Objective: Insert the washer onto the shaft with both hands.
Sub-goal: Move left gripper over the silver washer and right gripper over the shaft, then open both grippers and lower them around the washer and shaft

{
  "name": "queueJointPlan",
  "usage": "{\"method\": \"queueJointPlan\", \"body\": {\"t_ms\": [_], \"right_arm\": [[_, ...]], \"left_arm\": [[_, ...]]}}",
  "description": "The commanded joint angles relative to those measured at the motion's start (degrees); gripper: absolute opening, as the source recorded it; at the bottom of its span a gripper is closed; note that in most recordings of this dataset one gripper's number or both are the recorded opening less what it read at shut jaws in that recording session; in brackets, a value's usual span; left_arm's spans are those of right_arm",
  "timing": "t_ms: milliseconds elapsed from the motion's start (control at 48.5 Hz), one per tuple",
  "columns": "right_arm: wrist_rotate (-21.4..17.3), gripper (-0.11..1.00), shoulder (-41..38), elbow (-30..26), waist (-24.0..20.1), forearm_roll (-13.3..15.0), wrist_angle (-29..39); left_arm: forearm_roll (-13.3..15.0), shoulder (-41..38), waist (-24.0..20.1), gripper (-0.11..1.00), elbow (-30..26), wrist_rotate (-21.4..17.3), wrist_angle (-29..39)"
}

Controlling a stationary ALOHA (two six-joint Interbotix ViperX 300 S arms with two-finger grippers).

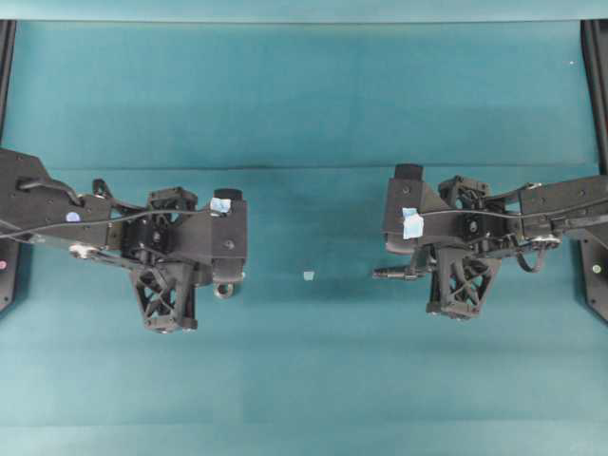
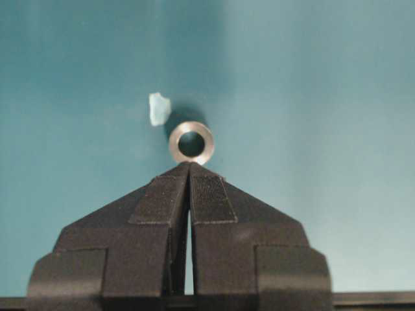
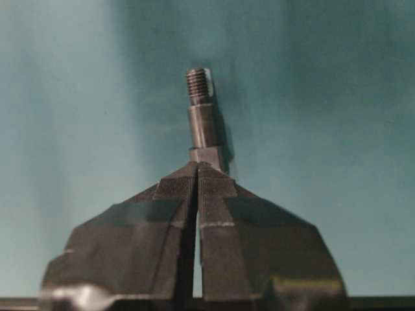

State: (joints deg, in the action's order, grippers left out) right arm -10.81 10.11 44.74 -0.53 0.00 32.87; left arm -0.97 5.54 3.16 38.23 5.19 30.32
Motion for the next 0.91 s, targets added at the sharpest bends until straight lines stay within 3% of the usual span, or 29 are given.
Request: {"method": "queueJointPlan", "body": {"t_ms": [0, 227, 886], "right_arm": [[-0.09, -0.09, 0.09, -0.88, -0.09, 0.18, 0.79], [0.53, -0.09, -0.35, -0.88, -0.18, 0.26, 1.32], [7.56, -0.09, -3.69, -1.32, -0.35, 0.26, -0.44]], "left_arm": [[-0.18, -0.62, 0.44, 0.02, -0.35, 0.00, -1.23], [-0.09, -2.64, 0.70, 0.02, -1.05, 0.00, -1.41], [-0.09, -5.63, 1.14, 0.02, -1.14, -1.58, -4.48]]}}
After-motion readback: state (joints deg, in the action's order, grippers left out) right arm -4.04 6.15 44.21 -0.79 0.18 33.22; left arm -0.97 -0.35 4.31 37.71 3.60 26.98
